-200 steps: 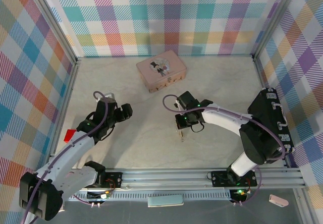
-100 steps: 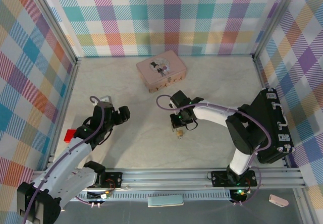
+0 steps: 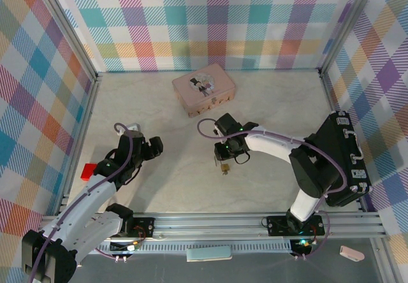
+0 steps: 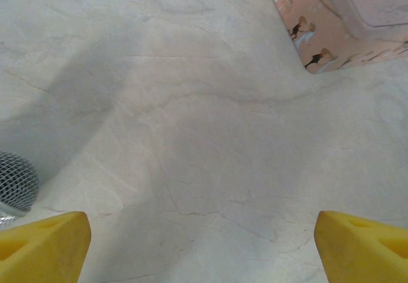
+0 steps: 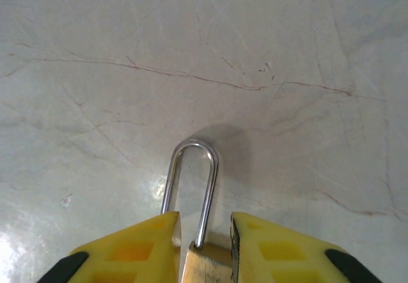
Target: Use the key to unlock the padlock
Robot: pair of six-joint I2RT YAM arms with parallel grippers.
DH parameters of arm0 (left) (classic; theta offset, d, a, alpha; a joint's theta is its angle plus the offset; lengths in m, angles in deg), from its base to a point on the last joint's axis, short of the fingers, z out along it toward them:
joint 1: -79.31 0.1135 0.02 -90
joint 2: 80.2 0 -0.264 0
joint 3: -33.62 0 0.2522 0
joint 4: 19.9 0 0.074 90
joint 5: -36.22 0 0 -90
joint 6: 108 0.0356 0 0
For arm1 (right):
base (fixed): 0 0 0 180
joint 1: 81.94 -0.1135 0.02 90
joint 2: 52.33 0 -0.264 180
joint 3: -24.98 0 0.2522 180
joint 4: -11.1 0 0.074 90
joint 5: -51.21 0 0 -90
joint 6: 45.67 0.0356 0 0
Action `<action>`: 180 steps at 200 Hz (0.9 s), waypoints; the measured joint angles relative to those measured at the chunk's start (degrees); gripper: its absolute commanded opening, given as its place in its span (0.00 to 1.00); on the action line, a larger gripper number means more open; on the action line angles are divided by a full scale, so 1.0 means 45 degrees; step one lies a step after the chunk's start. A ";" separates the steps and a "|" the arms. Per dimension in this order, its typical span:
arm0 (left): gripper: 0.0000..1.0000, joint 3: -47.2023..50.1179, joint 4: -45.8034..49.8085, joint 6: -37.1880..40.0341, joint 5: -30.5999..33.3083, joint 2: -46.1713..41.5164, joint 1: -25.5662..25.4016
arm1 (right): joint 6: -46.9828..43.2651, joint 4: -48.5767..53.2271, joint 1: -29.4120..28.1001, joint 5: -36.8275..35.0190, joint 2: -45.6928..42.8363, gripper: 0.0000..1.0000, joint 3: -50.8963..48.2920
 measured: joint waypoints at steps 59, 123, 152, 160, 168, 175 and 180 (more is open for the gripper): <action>0.90 -0.0238 0.0879 0.0121 0.1069 -0.1341 0.0000 | -0.0107 0.0437 -0.0029 -0.0316 -0.4211 0.32 -0.0816; 1.00 -0.0282 0.1690 0.0015 0.3905 -0.3910 0.0000 | -0.0282 0.0058 -0.0029 -0.0821 -0.9777 0.84 -0.3206; 1.00 0.0369 0.1001 0.0019 0.5809 -0.4488 0.0000 | -0.0452 -0.0228 -0.0029 -0.1273 -1.1220 0.99 -0.4201; 1.00 0.0680 0.0544 0.0126 0.6290 -0.4260 0.0005 | -0.0520 -0.0296 -0.0029 -0.1418 -1.1361 0.99 -0.4318; 1.00 0.1030 -0.0121 0.0359 0.6722 -0.3827 0.0015 | -0.0588 -0.0316 -0.0029 -0.1603 -1.1395 0.99 -0.4352; 1.00 0.1360 -0.0860 0.0695 0.7091 -0.3264 0.0044 | -0.0627 -0.0335 -0.0029 -0.1802 -1.1380 0.99 -0.4357; 1.00 0.1574 -0.1399 0.0933 0.7291 -0.2871 0.0073 | -0.0646 -0.0355 -0.0029 -0.1938 -1.1375 0.99 -0.4357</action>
